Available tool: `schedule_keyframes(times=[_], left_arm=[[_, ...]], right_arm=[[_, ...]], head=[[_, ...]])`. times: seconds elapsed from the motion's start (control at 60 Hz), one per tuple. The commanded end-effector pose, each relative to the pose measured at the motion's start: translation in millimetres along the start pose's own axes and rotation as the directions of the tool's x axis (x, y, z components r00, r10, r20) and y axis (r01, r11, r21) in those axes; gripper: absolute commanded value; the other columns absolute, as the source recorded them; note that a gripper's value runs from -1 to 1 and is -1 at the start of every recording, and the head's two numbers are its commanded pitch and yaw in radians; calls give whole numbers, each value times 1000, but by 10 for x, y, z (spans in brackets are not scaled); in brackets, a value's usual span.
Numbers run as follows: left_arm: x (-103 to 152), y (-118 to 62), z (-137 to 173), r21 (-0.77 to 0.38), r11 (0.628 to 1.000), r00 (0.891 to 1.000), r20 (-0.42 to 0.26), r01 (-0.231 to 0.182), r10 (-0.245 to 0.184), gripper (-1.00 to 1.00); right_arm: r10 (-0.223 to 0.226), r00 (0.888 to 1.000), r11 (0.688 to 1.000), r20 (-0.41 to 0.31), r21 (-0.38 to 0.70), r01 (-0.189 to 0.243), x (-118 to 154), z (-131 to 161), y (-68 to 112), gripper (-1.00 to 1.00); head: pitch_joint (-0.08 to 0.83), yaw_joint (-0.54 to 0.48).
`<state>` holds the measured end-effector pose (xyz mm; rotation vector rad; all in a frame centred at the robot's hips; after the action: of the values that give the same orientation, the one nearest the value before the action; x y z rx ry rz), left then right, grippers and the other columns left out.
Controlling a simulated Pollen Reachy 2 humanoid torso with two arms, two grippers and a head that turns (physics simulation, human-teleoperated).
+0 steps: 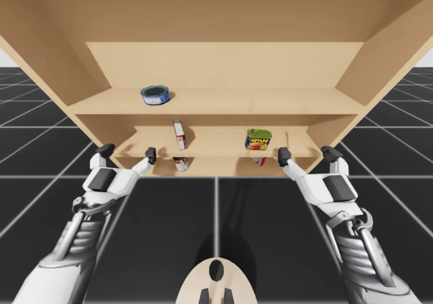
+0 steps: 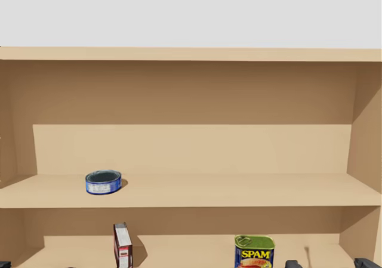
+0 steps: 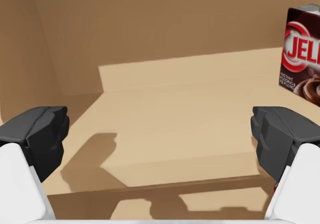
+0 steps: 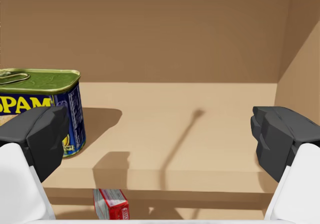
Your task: Retrieve the pudding box from the shelves.
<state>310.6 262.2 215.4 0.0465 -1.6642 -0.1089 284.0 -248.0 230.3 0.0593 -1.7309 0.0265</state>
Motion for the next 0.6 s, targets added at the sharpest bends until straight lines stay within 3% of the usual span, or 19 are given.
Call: schedule_keyframes(times=[0.017, 0.35, 0.6], left_arm=[[-19, -18, -15, -7, 1000, 1000, -5, -2, 2, -1000], [-13, -40, 3, -15, 1000, 1000, -3, -3, 3, -1000], [29, -106, 63, -45, 999, 1000, 3, -4, 4, -1000]], right_arm=[[-34, 999, 999, 2, -22, 34, -33, 27, 70, -1000], [-17, 1000, 1000, -22, -7, 17, -26, 25, 88, -1000], [-1, 1000, 1000, -29, 4, 1, -44, 27, 111, -1000]], head=[[4, -20], [199, 34], [343, 172]])
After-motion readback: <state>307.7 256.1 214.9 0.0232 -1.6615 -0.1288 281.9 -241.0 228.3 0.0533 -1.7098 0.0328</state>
